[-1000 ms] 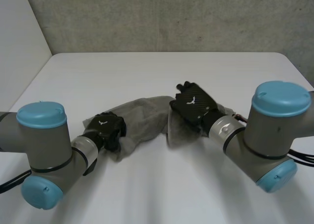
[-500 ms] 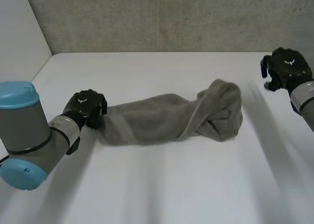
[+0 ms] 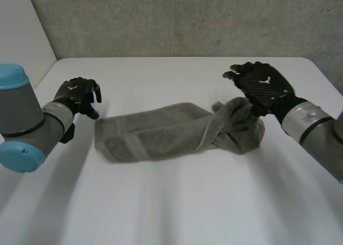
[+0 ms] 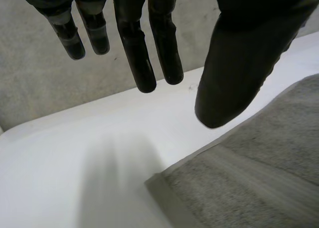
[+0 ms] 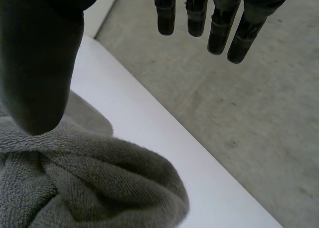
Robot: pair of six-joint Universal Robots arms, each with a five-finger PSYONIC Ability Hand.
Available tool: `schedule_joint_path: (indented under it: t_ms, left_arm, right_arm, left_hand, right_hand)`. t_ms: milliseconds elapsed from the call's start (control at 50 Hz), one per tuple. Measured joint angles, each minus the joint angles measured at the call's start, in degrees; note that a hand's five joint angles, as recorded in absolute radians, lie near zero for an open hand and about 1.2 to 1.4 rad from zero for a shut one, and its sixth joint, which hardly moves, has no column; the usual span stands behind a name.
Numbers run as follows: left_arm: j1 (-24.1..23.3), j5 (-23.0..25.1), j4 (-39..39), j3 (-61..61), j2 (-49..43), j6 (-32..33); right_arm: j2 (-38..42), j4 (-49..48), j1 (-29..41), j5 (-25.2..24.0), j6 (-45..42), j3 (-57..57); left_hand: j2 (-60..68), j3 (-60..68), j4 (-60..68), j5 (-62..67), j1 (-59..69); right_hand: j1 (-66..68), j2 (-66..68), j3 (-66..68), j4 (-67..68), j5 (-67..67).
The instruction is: Fold the towel.
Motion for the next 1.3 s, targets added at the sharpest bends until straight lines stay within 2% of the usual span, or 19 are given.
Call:
schedule_joint_path:
  t_ms: [120, 340, 440, 520, 680, 840, 1060, 1200, 1300]
  left_arm:
    - [-0.85, 0.84, -3.22, 0.49, -0.7, -0.59]
    - [-13.05, 0.44, -4.18, -5.43, 5.0, -5.84]
    - [-18.34, -2.95, -1.68, -6.97, 7.26, -12.03]
    - [-22.62, -8.18, 1.08, -6.99, 7.51, -16.48]
    - [-28.7, -15.24, 5.9, -4.36, 3.37, -18.43]
    - [-33.58, -17.28, 8.77, 0.04, -3.3, -18.67]
    - [-36.78, -22.67, 12.82, 4.45, -10.9, -19.22]
    - [-36.6, -23.94, 14.46, 5.72, -13.88, -17.65]
    - [-34.76, -23.98, 14.64, 5.03, -14.3, -14.19]
  right_arm:
    - [5.53, 0.31, 2.94, -0.5, -5.41, -4.29]
    - [14.06, 2.76, 4.57, -0.35, -12.33, -12.32]
    - [16.49, 6.05, 4.5, -0.03, -13.49, -15.76]
    - [17.96, 8.64, 4.45, 0.44, -13.73, -17.47]
    - [18.91, 9.63, 5.35, 2.29, -13.49, -17.56]
    - [19.59, 7.71, 6.32, 5.71, -13.3, -17.67]
    - [20.71, 4.42, 6.44, 8.05, -12.52, -17.25]
    - [20.46, 4.34, 6.47, 7.34, -10.58, -15.87]
    - [18.84, 4.38, 6.46, 6.98, -9.53, -14.35]
  left_hand:
    - [-11.23, 0.0, 0.0, -11.65, -10.71]
    - [-14.95, 0.0, 0.0, -16.42, -14.07]
    - [-14.95, 0.0, 0.0, -16.36, -14.07]
    - [-14.95, 0.0, 0.0, -16.36, -14.07]
    - [-14.95, 0.0, 0.0, -16.35, -14.07]
    - [-14.95, 0.0, 0.0, -16.28, -14.07]
    - [-14.95, 0.0, 0.0, -15.5, -14.07]
    - [-14.95, 0.0, 0.0, -15.41, -14.07]
    - [-14.95, 0.0, 0.0, -15.29, -14.07]
  right_hand:
    - [0.37, 0.14, 0.0, 0.0, 0.13]
    - [3.9, 2.6, 0.0, 0.0, 4.44]
    - [6.05, 4.57, 0.0, 0.0, 6.91]
    - [7.28, 5.74, 0.0, 0.0, 8.72]
    - [7.98, 6.68, 0.0, 0.0, 9.66]
    - [11.15, 10.19, 0.0, 0.0, 12.35]
    - [15.31, 14.02, 0.0, 0.0, 15.69]
    - [15.44, 14.02, 0.0, 0.0, 15.81]
    - [15.44, 14.02, 0.0, 0.0, 15.81]
